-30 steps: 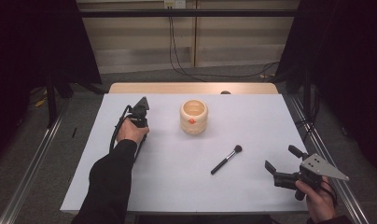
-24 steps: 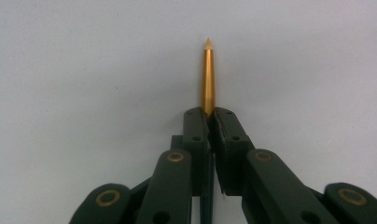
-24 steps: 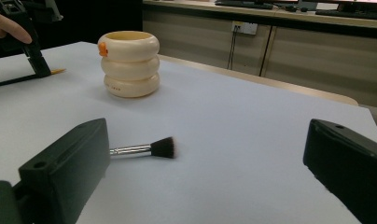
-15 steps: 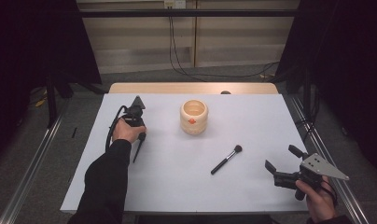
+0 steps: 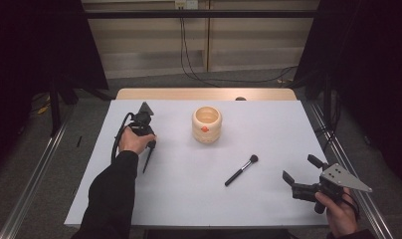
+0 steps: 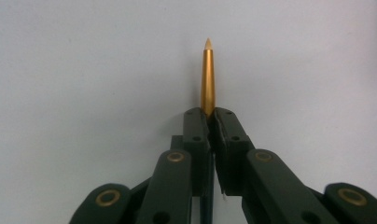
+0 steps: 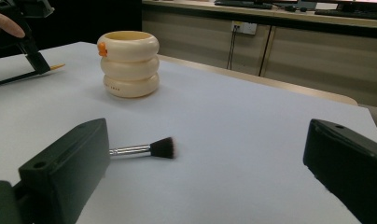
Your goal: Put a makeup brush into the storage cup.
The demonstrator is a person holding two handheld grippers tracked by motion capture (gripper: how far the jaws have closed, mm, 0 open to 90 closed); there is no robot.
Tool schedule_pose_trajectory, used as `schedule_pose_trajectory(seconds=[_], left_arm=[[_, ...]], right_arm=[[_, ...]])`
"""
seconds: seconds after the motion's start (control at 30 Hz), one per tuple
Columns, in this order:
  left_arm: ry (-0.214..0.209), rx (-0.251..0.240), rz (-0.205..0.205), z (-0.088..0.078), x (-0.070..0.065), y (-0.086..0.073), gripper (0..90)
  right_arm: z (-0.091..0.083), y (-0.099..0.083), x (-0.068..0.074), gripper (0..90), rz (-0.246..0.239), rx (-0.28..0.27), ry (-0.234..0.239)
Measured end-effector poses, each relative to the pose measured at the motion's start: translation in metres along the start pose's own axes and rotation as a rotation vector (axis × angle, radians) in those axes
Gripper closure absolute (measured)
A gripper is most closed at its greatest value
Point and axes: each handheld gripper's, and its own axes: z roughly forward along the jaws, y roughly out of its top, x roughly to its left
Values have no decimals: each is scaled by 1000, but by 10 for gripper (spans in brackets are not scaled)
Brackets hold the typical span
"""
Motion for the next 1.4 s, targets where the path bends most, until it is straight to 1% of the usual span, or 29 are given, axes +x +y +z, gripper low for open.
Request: schedule_pose_trajectory(seconds=[0.07, 0.17, 0.27, 0.3, 0.33, 0.4, 0.43, 0.47, 0.5, 0.57, 0.6, 0.63, 0.67, 0.7, 0.73, 0.77, 0.83, 0.9, 0.93, 0.97, 1.03, 1.07, 1.13, 1.17, 1.2, 1.23, 1.27, 1.3, 1.4], left_arm=[[-13, -11, 0, -3, 0, 0, 842], [-28, -40, -7, -7, -1, -2, 842], [-38, -63, 10, -13, -1, -3, 842], [-41, -86, 7, -15, -2, -4, 842], [-33, -99, 16, -17, -1, -5, 842], [-44, -100, 23, -19, 0, -5, 842], [-46, -119, 19, -19, -1, -6, 842], [-49, -116, 32, -21, 0, -6, 842], [-58, -130, 40, -22, 0, -7, 842], [-66, -136, 43, -25, 0, -8, 842], [-74, -150, 42, -25, -1, -8, 842], [-82, -150, 57, -25, -1, -8, 842], [-94, -161, 59, -26, -2, -9, 842], [-85, -165, 82, -27, -1, -8, 842], [-99, -175, 73, -27, -3, -9, 842], [-104, -180, 87, -28, -3, -9, 841], [-111, -198, 91, -30, -5, -10, 842], [-114, -205, 121, -32, -5, -10, 842], [-132, -211, 125, -32, -5, -10, 841], [-139, -209, 147, -32, -6, -10, 842], [-129, -213, 161, -33, -6, -11, 841], [-135, -215, 174, -34, -6, -11, 841], [-139, -243, 160, -35, -7, -12, 842], [-143, -246, 174, -37, -6, -12, 841], [-146, -253, 176, -39, -7, -12, 841], [-146, -276, 172, -40, -7, -13, 841], [-149, -278, 181, -41, -6, -13, 842], [-162, -295, 180, -42, -7, -14, 842], [-172, -341, 199, -45, -7, -16, 841]], right_arm=[[0, 0, 0, 0, 8, -2, -3], [0, 0, 0, 0, 0, -2, -1], [0, 0, 0, 0, 0, -2, -3], [1, 0, 0, 0, 1, -3, -7], [1, 0, 0, 0, 3, -3, -5], [1, 0, 0, 0, 4, -3, -4], [1, 0, 0, 0, 6, -3, -2], [1, 0, 0, 0, 7, -1, 2], [1, 0, 0, 0, 5, -3, 0], [1, 0, 1, 0, 6, -2, 2], [1, 0, 1, 0, 7, -2, 2], [1, 0, 1, 0, 7, -2, 2], [1, 0, 1, 0, 7, -2, 2], [1, 0, 1, 0, 4, -2, 3], [1, 0, 1, 0, 7, -2, 3], [1, 0, 1, 0, 8, -2, 3], [1, 0, 1, 0, 6, -3, 3], [1, 0, 1, 0, 5, -4, -1], [1, 0, 1, 0, 1, -6, -3], [1, 0, 1, 0, 6, -5, -2], [1, 0, 1, 0, 5, -4, -5], [2, 0, 1, 0, 2, -6, -3], [2, 0, 1, 0, 5, -6, -3], [2, 0, 1, 0, 6, -6, -2], [1, 0, 1, 0, 7, -5, -6], [2, 0, 1, 0, 4, -6, -7], [1, 0, 1, 0, 7, -4, -6], [2, 0, 1, 0, 9, -5, -3], [2, 0, 1, 0, 6, -5, -5]])
